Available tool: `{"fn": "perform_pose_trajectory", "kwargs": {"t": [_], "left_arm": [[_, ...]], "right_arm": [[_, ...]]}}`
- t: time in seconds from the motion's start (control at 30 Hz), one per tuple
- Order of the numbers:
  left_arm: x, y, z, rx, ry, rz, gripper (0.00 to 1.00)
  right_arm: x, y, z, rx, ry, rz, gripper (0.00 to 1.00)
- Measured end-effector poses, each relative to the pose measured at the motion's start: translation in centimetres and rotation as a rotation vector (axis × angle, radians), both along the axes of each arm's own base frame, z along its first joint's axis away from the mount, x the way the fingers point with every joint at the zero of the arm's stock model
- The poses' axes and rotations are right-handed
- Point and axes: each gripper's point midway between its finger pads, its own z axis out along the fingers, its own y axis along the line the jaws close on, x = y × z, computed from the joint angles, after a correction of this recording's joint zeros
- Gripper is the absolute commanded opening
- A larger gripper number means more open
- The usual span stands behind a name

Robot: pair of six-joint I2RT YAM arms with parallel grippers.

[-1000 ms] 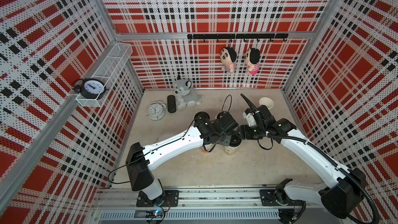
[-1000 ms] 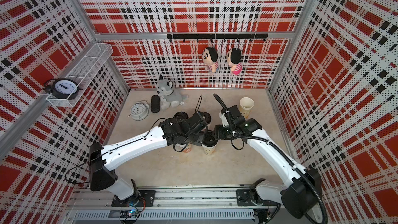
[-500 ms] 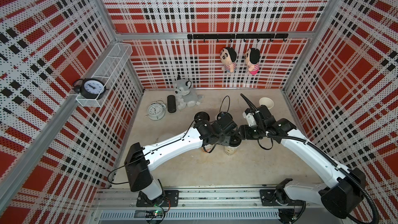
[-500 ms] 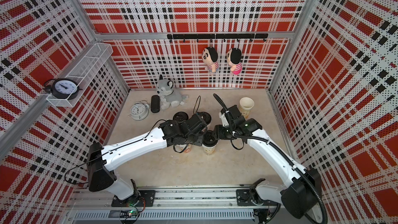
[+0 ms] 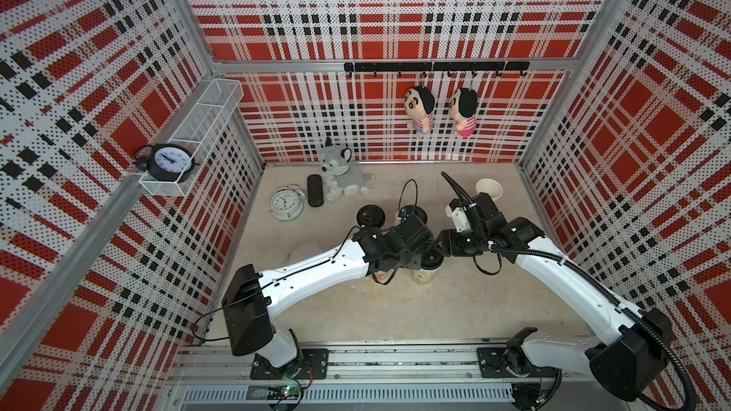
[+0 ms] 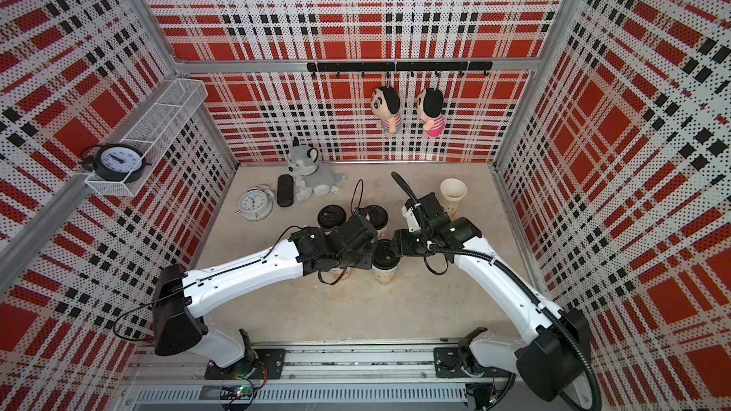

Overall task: Put the leak-proof paper on the milk tea cups
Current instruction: Secure the cup lid on the cup.

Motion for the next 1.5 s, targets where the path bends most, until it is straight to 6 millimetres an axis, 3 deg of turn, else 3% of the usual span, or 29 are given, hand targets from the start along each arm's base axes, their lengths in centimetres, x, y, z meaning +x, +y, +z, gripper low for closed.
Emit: {"fn": "perform_pose_trajectory", "kwargs": {"t": [0.6, 1.27, 1.5], "left_arm": [[-0.2, 0.0, -0.8, -0.048, -0.041, 0.071, 0.27], [1.5, -0.4, 1.1, 0.135, 0.001, -0.027, 0.31], [1.8, -0.7, 2.7, 0.149, -0.022, -0.071, 0.31]], "right_arm": [[0.0, 0.1, -0.2, 0.013, -0.016, 0.006, 0.55], [0.1, -0.1, 0.0, 0.007, -0.026, -0.003, 0.54], [0.0, -0.2, 0.1, -0.002, -0.013, -0.006, 0.55]]}}
